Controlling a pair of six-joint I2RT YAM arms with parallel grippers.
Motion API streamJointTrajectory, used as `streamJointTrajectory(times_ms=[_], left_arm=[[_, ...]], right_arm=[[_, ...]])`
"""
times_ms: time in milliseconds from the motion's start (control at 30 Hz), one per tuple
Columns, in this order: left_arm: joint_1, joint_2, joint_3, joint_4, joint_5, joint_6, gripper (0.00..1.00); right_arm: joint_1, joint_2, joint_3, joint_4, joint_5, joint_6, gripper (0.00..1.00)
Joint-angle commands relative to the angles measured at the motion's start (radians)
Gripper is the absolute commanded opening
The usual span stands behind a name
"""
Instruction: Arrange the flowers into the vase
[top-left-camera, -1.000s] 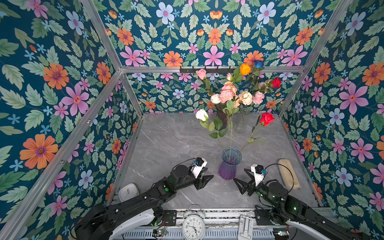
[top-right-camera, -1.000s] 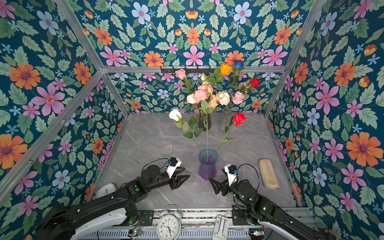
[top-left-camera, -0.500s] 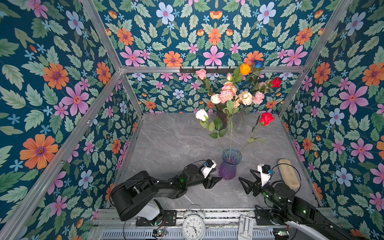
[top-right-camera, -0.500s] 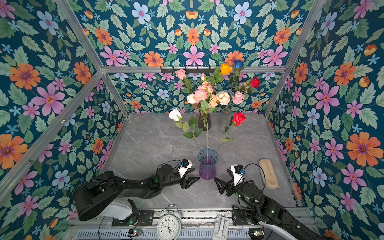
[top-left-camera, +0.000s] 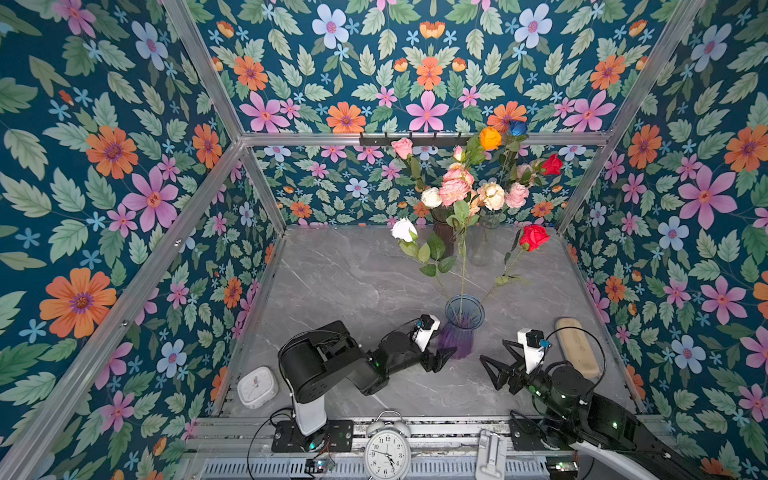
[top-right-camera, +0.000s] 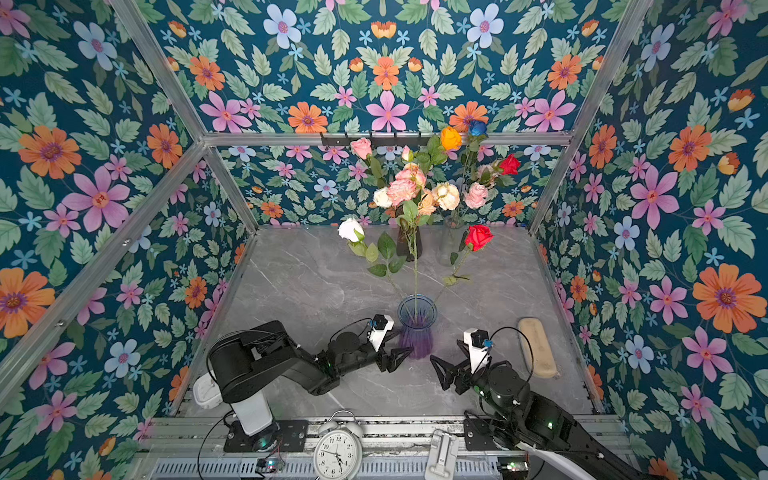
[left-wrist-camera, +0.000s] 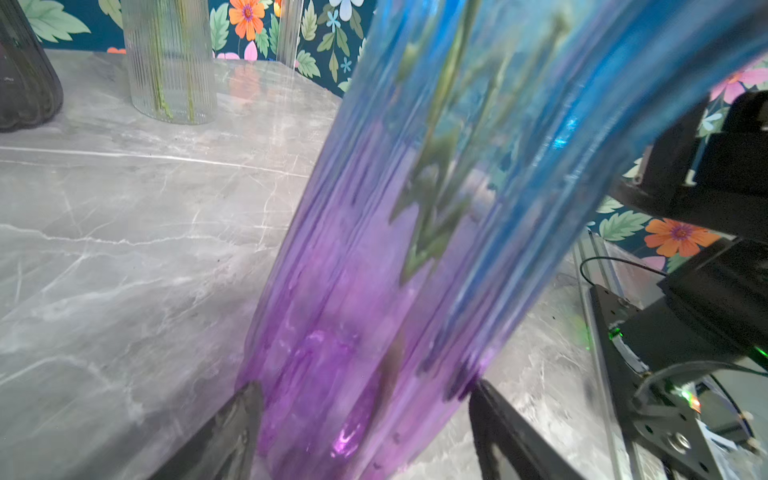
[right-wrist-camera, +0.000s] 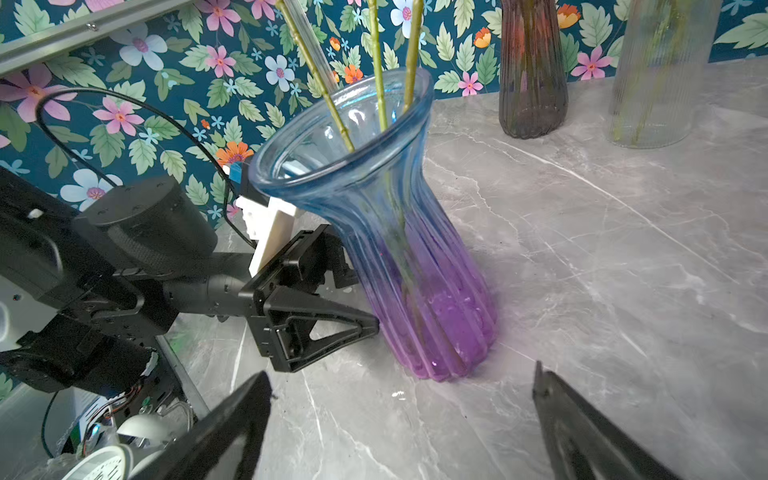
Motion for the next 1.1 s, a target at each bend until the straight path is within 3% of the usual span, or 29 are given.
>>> streamJointTrajectory(times_ms=[0, 167, 333, 633, 767, 1067], left_arm=[[0.000, 0.016, 0.035, 0.049, -0.048, 0.005, 0.76], [0.001, 0.075, 0.112, 0.028, -0.021, 0.007, 0.66], [0.000, 0.130, 0.194, 0.000, -0.034, 0.015, 0.65], [-0.003, 0.247, 0.427, -0.156, -0.029, 0.049, 0.64], [-0.006, 0.305, 0.548, -0.246, -0.013, 0.067, 0.64], [-0.015, 0.425, 0.772, -0.368, 0.016, 0.066, 0.65]], right_arm=[[0.001, -0.005, 0.016, -0.020, -0.007, -0.006, 0.99], [0.001, -0.019, 0.025, -0.039, 0.001, -0.014, 0.99], [0.001, -0.021, 0.045, -0.054, 0.009, -0.015, 0.99], [0.000, -0.022, 0.082, -0.134, 0.154, 0.027, 0.99], [0.001, -0.022, 0.096, -0.208, 0.277, 0.105, 0.99], [0.001, -0.022, 0.107, -0.266, 0.410, 0.202, 0.99]])
